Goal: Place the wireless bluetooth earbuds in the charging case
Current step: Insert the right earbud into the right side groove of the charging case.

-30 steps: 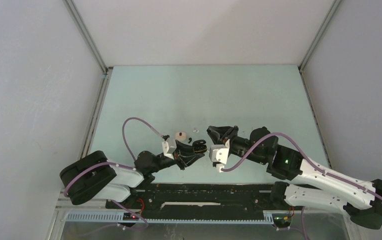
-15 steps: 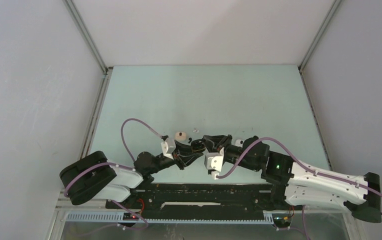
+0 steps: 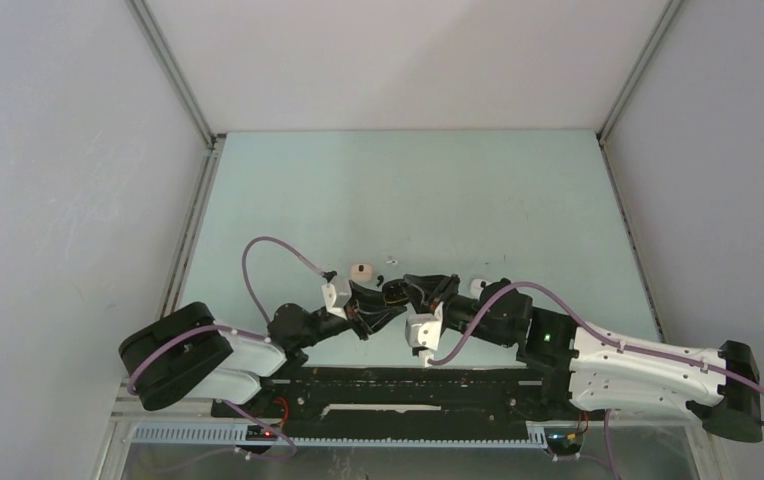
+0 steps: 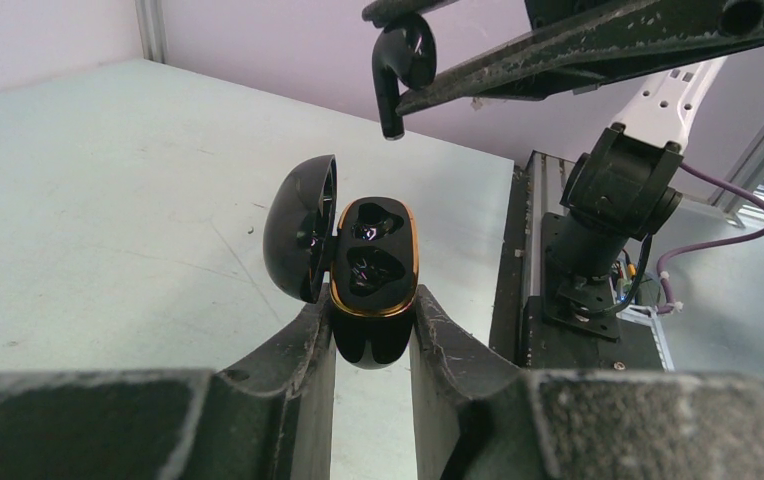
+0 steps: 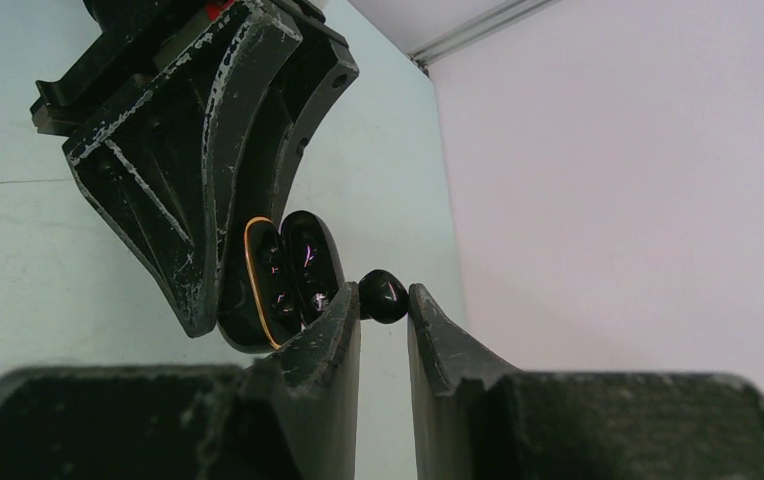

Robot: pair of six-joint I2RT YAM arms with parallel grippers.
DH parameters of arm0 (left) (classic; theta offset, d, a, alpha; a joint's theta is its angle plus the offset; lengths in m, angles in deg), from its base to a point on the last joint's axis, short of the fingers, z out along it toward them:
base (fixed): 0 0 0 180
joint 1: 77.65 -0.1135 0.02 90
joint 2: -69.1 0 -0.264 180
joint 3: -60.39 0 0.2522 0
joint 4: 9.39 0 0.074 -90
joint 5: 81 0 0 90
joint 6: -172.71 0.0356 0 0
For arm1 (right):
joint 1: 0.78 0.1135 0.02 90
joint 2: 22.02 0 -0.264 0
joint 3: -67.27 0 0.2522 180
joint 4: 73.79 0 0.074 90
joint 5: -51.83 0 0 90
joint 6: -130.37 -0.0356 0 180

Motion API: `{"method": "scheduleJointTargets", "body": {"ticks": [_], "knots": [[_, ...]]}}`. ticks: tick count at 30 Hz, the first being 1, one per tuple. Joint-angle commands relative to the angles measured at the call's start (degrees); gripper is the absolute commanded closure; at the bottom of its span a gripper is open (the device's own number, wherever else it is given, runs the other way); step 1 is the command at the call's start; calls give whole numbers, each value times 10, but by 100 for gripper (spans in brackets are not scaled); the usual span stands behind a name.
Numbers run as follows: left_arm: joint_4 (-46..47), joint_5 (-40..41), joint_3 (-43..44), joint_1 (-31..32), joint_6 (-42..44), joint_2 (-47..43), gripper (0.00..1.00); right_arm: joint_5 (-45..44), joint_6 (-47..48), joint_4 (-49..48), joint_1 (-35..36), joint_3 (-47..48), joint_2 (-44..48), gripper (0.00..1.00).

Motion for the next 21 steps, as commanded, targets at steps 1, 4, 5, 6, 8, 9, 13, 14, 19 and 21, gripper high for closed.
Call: {"method": "scheduleJointTargets", "body": {"ticks": [1, 4, 5, 6, 8, 9, 13, 14, 19, 21], "knots": [[52, -10, 5, -2, 11, -14, 100, 8, 5, -36, 5, -9, -1, 100], [52, -10, 4, -1, 14, -15, 100, 13, 5, -36, 5, -15, -2, 100], [52, -10, 3, -2, 14, -16, 100, 13, 6, -35, 6, -17, -2, 100], [51, -10, 4, -2, 15, -16, 100, 14, 6, -36, 5, -18, -3, 100], [52, -11, 3, -2, 16, -16, 100, 14, 6, -37, 5, -22, -3, 100], [52, -11, 3, -1, 16, -16, 100, 14, 6, -37, 5, -23, -3, 100], [52, -12, 3, -1, 17, -17, 100, 16, 7, -38, 5, -28, -2, 100], [52, -12, 3, -1, 18, -17, 100, 17, 6, -37, 5, -28, -2, 100], [52, -17, 3, -1, 19, -17, 100, 18, 10, -38, 5, -35, -1, 100], [52, -20, 3, 0, 21, -16, 100, 18, 8, -39, 4, -35, -2, 100]]}}
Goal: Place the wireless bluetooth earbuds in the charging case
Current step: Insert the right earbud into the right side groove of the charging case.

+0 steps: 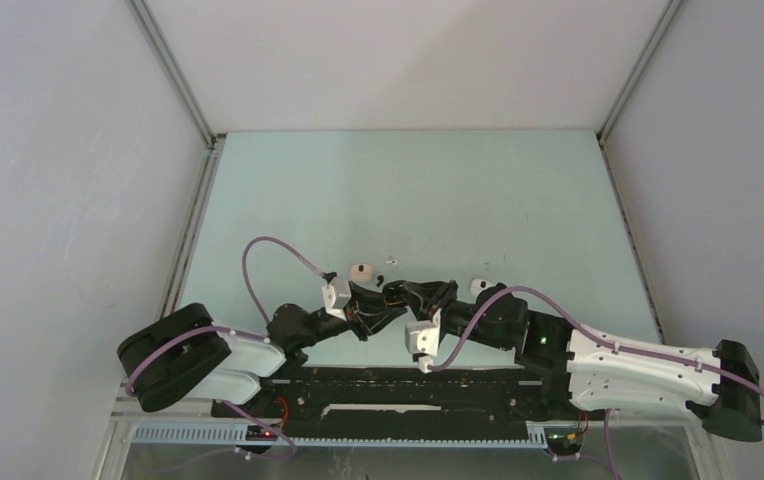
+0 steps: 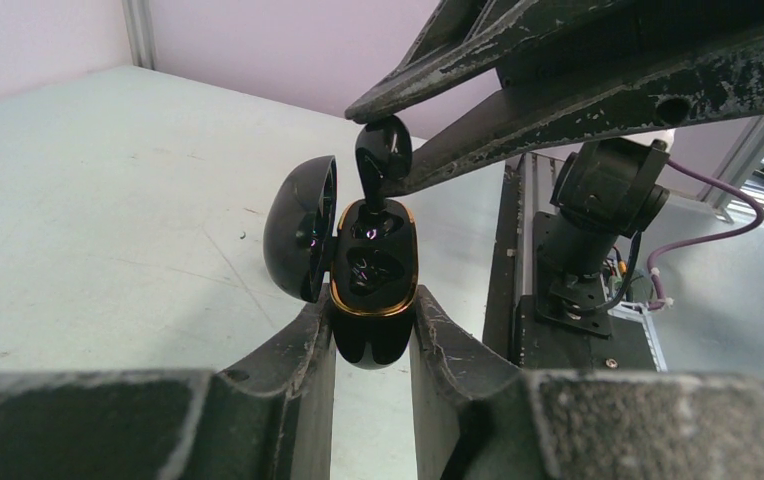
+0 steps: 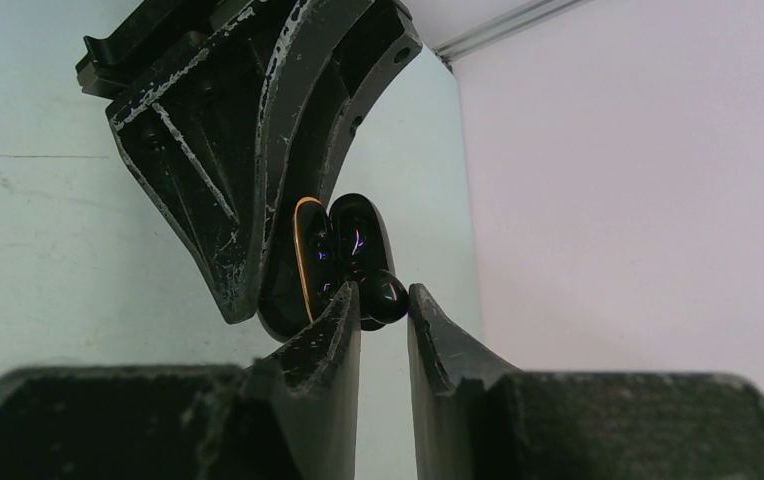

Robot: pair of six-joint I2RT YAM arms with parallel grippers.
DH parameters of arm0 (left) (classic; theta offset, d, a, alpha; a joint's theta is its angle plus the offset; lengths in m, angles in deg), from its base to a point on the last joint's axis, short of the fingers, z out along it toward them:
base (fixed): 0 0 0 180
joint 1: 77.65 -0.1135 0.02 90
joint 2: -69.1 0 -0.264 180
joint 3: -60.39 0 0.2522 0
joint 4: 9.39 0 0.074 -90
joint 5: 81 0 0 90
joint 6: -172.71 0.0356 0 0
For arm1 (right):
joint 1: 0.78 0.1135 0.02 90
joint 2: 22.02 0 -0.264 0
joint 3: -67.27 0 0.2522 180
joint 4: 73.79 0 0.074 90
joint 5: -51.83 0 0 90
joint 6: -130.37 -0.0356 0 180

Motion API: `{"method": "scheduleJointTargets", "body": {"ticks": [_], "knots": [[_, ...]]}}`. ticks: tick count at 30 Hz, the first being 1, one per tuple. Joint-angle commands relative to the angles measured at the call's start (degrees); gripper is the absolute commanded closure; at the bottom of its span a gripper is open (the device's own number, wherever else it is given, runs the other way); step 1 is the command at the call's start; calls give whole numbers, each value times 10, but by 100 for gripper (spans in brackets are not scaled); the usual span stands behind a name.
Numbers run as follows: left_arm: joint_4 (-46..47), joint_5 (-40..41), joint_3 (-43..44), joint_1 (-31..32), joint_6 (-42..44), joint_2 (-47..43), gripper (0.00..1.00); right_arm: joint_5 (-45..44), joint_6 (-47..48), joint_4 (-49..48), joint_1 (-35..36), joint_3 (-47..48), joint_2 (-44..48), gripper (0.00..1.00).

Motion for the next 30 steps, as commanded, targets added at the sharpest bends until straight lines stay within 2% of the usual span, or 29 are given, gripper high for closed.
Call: {"method": "scheduleJointTargets", "body": {"ticks": [1, 23, 30], "knots": [[52, -12, 3, 0, 22, -10, 100, 5, 0, -29, 3, -3, -1, 100], [52, -3, -1, 3, 31, -16, 100, 8, 8, -12, -3, -9, -2, 100], [52, 5, -3, 3, 31, -19, 100, 8, 11, -4, -4, -10, -1, 90]]}}
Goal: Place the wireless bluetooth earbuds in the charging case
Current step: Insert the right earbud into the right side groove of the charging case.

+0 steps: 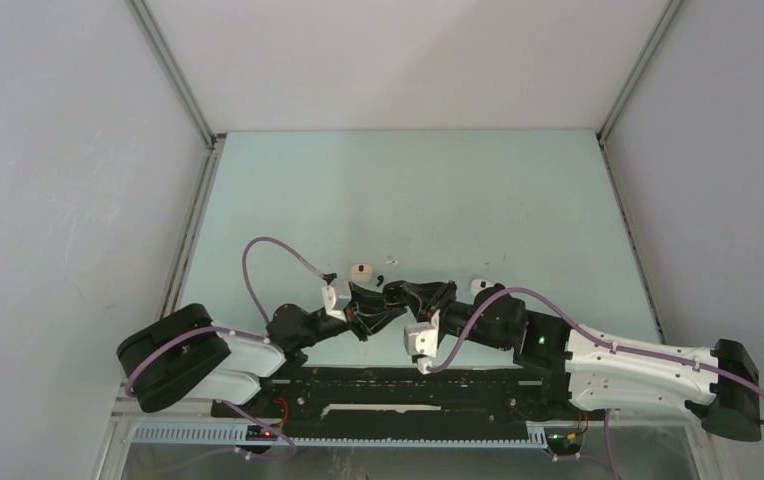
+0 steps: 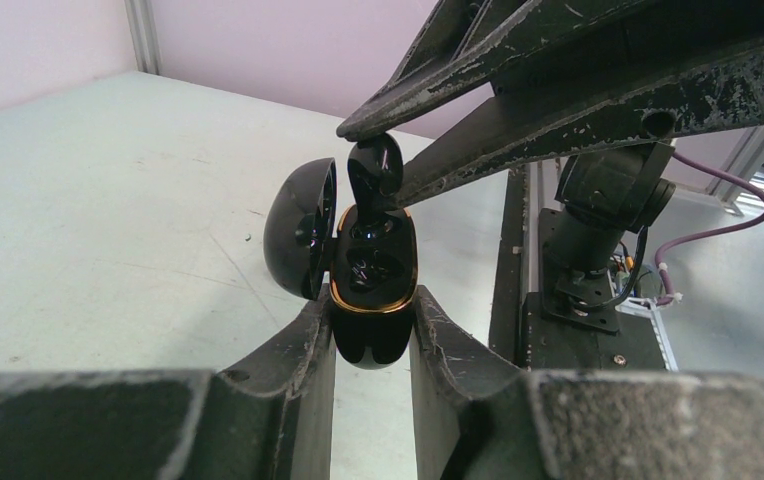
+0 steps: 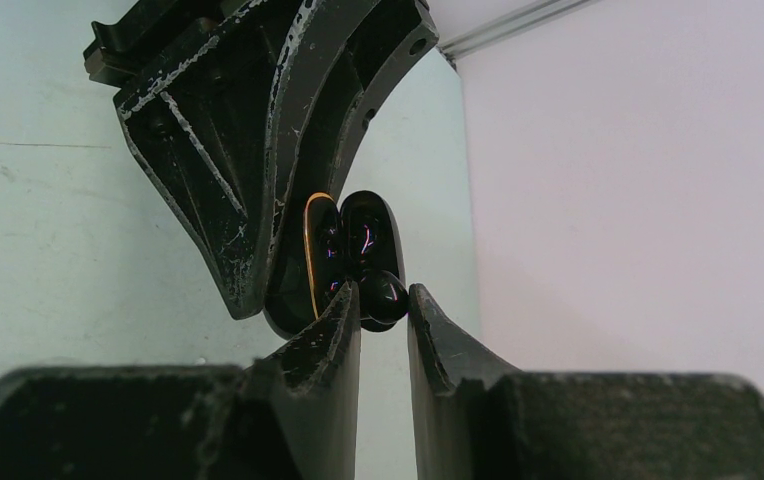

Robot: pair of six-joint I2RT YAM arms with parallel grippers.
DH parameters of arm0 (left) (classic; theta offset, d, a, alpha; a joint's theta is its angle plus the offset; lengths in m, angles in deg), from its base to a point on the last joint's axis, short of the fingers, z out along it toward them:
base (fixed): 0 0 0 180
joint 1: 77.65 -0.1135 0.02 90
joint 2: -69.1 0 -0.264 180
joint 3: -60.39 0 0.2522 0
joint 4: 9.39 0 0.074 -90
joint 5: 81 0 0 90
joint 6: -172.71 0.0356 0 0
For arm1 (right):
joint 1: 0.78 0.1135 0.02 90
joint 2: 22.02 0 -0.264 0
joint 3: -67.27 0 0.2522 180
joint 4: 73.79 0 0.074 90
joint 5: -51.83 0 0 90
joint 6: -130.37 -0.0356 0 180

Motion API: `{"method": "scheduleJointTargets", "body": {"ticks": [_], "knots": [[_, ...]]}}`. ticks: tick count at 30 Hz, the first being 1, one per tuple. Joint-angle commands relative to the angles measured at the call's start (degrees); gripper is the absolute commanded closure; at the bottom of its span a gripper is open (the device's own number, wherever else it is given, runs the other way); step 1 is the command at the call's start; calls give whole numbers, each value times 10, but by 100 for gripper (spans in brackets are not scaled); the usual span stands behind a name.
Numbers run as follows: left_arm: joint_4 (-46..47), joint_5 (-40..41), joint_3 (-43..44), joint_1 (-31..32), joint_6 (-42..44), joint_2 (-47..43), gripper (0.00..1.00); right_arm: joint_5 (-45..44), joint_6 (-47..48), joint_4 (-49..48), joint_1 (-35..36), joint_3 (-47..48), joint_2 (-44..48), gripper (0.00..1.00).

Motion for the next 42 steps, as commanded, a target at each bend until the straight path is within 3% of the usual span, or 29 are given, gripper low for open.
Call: {"method": "scheduleJointTargets", "body": {"ticks": [1, 12, 39, 42], "knots": [[53, 11, -3, 3, 18, -17, 100, 6, 1, -2, -2, -5, 5, 88], [53, 21, -4, 2, 18, -18, 100, -3, 2, -11, -1, -5, 7, 85], [52, 16, -5, 8, 31, -20, 100, 6, 2, 0, 0, 4, 1, 64], [51, 16, -5, 12, 38, -19, 100, 22, -35, 35, -6, 32, -7, 60]]}}
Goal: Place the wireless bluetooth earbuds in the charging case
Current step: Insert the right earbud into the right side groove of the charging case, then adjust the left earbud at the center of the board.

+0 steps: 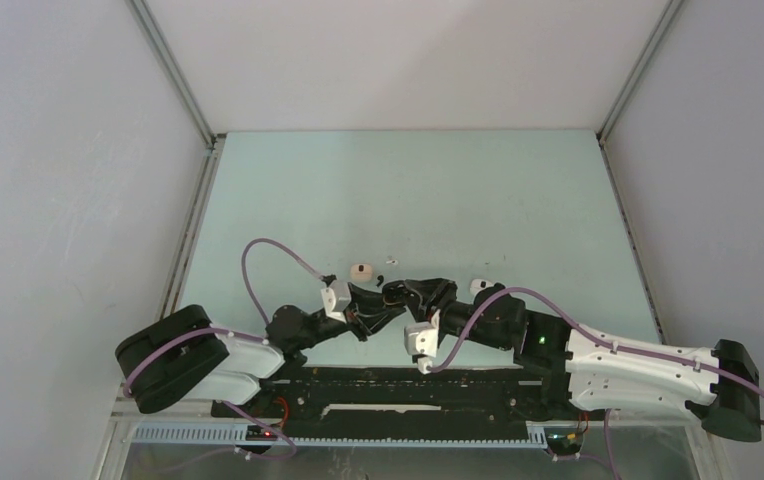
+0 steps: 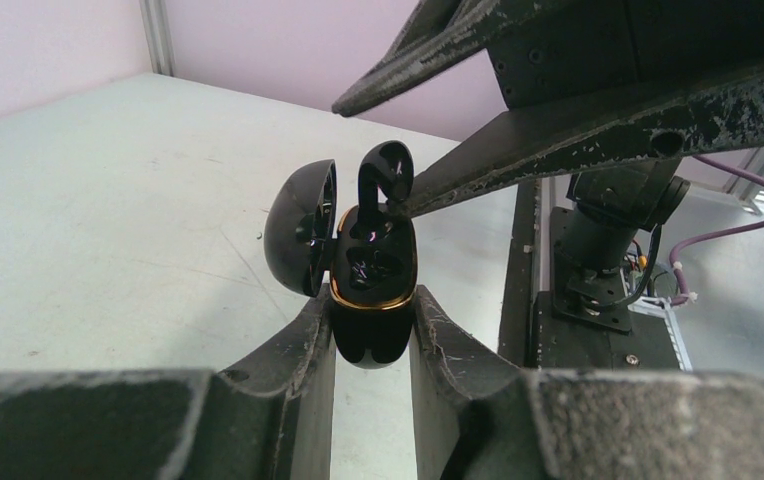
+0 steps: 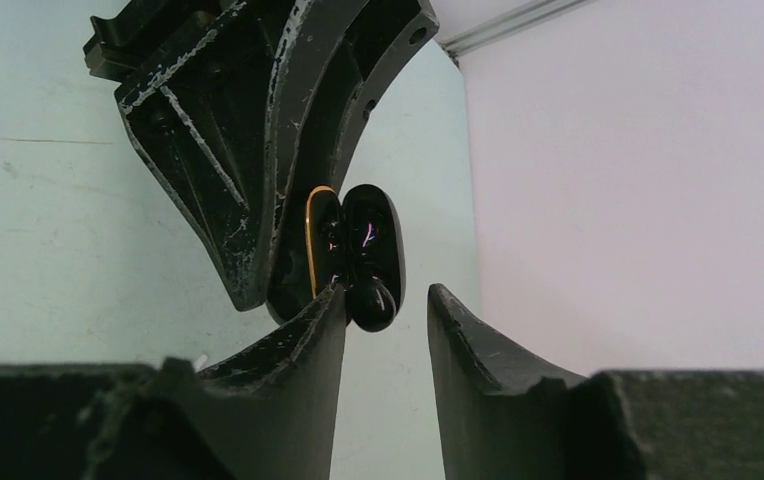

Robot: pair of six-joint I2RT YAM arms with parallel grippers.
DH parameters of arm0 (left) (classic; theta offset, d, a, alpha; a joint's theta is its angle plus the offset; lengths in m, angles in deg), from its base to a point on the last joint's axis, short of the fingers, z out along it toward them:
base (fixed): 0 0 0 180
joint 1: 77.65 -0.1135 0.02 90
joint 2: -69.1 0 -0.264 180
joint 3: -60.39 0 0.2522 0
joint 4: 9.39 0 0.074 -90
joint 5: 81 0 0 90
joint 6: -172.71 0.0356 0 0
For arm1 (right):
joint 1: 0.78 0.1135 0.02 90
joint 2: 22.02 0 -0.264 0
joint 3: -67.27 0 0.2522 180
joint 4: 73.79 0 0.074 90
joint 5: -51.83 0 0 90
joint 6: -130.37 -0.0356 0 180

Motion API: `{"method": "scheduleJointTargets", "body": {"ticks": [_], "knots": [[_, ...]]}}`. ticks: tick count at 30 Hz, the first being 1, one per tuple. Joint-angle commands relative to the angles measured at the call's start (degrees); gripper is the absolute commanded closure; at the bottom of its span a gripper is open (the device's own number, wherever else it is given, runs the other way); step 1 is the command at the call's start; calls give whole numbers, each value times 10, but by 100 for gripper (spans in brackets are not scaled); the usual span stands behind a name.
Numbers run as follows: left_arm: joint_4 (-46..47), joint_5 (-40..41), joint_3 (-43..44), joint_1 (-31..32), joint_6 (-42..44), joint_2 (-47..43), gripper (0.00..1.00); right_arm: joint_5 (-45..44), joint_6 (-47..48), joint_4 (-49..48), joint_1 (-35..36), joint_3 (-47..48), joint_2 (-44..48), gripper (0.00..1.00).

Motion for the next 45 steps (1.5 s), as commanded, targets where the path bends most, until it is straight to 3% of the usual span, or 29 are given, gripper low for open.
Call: {"method": "scheduleJointTargets", "body": {"ticks": [1, 6, 16, 22, 26, 32, 35, 39, 45], "knots": [[53, -1, 0, 8, 27, -12, 100, 38, -50, 55, -11, 48, -11, 59], [53, -3, 0, 9, 29, -14, 100, 78, -92, 147, -25, 99, -26, 44], [53, 4, -3, 11, 31, -17, 100, 122, -144, 248, -56, 154, -39, 38], [54, 15, -4, 11, 35, -13, 100, 140, -201, 346, -98, 271, -29, 33], [54, 16, -3, 11, 34, -11, 100, 148, -232, 387, -198, 301, -31, 30], [53, 42, -11, 10, 42, -16, 100, 311, -291, 451, -486, 309, -100, 20], [53, 55, -15, 10, 42, -16, 100, 304, -264, 520, -517, 338, -185, 25], [54, 85, -25, 10, 34, -27, 100, 318, -317, 567, -518, 408, -301, 51], [24, 142, -65, 10, 13, -136, 100, 263, -419, 472, -423, 431, -392, 54]]}}
